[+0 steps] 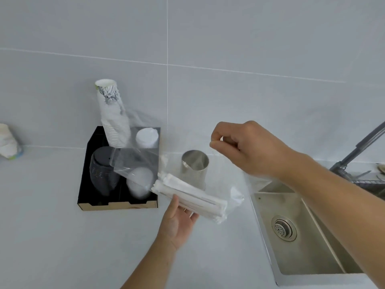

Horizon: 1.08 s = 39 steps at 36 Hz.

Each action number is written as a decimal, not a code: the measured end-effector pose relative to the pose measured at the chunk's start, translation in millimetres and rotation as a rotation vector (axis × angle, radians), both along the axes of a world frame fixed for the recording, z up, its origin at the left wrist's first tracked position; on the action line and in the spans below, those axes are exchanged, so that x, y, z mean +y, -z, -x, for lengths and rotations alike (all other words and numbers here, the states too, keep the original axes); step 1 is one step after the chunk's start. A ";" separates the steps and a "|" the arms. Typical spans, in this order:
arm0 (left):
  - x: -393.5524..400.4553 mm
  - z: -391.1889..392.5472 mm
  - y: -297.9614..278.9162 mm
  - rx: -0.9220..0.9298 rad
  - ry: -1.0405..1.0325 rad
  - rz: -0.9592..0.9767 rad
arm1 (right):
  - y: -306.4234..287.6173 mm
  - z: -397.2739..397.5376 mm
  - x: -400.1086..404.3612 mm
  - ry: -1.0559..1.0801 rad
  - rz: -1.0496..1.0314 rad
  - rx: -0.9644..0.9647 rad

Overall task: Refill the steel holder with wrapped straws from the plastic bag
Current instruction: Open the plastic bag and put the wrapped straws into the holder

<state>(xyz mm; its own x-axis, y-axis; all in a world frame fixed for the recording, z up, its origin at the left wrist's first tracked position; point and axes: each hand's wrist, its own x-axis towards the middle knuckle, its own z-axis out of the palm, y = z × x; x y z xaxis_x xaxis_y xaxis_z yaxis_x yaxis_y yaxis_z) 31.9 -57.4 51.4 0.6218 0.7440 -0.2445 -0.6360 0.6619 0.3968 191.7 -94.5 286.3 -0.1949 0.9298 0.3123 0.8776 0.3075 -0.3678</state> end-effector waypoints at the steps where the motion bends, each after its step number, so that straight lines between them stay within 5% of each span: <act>1: 4.0 -2.3 -5.8 -0.020 -0.005 -0.017 | -4.4 -0.9 0.8 0.006 -0.012 0.000; 19: 49.3 -29.7 -99.0 -0.010 -0.084 -0.176 | -62.8 -24.4 6.8 0.224 -0.202 0.089; 29: 64.5 -43.6 -115.1 -0.010 -0.163 -0.129 | -17.0 -34.5 -31.0 0.402 -0.357 0.839; 39: 49.9 -70.6 -122.7 -0.005 -0.127 -0.086 | 40.0 -20.4 -43.2 0.623 -0.130 0.816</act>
